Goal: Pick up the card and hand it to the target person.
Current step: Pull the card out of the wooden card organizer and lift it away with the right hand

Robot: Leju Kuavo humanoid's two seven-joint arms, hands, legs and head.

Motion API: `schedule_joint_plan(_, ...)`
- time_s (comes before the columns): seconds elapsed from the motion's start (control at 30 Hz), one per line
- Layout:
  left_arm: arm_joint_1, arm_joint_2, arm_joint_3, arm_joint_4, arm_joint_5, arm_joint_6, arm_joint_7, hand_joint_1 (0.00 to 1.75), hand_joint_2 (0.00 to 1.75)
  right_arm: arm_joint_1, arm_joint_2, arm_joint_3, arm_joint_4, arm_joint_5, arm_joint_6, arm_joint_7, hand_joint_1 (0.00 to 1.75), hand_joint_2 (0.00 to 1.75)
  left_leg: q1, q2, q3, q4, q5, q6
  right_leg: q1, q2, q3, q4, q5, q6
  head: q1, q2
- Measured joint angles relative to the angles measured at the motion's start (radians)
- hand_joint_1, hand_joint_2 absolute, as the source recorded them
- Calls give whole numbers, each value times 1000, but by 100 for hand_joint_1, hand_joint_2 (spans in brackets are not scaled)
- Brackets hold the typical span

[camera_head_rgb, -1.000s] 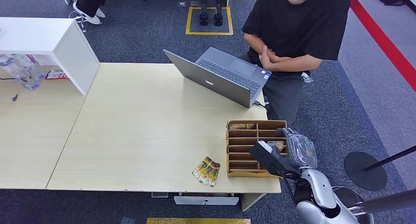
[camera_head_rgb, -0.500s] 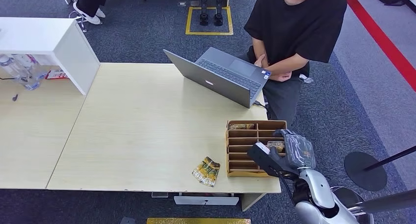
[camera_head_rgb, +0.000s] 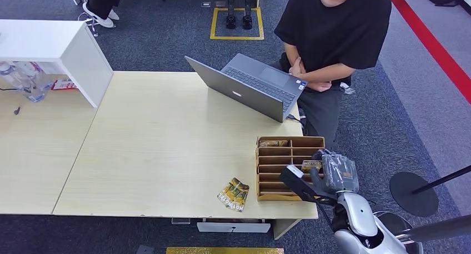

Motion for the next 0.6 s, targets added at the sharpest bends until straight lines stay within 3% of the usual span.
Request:
schedule_joint_plan(0.13, 0, 0, 0, 0, -2, -1, 1, 0, 0, 0, -1, 2, 0, 27, 23, 11, 96, 175, 0, 0, 0, 0, 0, 0, 0, 0, 0, 0, 0, 0, 0, 0)
schedule_joint_plan(0.3, 0, 0, 0, 0, -6, -1, 1, 0, 0, 0, -1, 2, 0, 33, 34, 14, 116, 175, 0, 0, 0, 0, 0, 0, 0, 0, 0, 0, 0, 0, 0, 0)
schedule_joint_plan(0.6, 0, 0, 0, 0, -8, -1, 2, 0, 0, 0, -1, 7, 0, 34, 36, 14, 113, 175, 0, 0, 0, 0, 0, 0, 0, 0, 0, 0, 0, 0, 0, 0)
